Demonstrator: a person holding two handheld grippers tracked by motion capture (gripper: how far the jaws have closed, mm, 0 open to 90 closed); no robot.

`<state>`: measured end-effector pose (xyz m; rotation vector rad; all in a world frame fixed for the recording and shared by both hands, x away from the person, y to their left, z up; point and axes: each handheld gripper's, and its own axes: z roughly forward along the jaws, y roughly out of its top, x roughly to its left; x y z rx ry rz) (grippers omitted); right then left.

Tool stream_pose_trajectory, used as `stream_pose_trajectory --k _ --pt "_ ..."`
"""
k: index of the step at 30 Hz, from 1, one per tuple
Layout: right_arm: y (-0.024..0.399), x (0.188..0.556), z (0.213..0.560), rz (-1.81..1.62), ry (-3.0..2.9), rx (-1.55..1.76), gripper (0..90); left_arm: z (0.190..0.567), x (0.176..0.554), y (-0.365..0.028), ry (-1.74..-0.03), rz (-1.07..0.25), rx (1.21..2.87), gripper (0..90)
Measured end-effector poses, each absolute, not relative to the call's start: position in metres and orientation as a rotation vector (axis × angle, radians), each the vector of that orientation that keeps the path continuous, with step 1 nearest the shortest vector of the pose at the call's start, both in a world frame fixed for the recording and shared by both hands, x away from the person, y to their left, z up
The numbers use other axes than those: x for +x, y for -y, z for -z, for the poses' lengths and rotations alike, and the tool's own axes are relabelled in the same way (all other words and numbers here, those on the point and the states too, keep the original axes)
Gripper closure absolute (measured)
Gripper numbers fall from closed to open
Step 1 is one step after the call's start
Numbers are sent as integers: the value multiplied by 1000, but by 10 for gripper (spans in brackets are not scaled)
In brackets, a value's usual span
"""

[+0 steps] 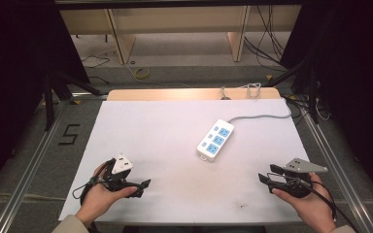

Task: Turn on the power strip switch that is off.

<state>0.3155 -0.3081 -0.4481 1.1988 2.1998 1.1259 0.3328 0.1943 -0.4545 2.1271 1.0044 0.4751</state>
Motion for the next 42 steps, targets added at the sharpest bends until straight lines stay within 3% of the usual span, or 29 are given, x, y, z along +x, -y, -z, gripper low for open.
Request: stream_pose_trajectory --k 3,10,19,25,42 --pt "307 316 449 -1113 -2220 1198 477 455 333 -194 -1003 -475 2131 78" --pt "303 317 446 -1065 -2243 1154 672 455 333 -195 -1012 -477 2134 87" --pt "303 318 444 -1004 -2245 1129 858 455 334 -194 -1008 -480 2138 94" --pt "302 319 443 -1018 -2235 1155 900 455 334 -194 -1016 -478 2138 101" --pt "301 326 438 -1002 -2229 1152 900 455 334 -193 -1022 -478 2133 110"
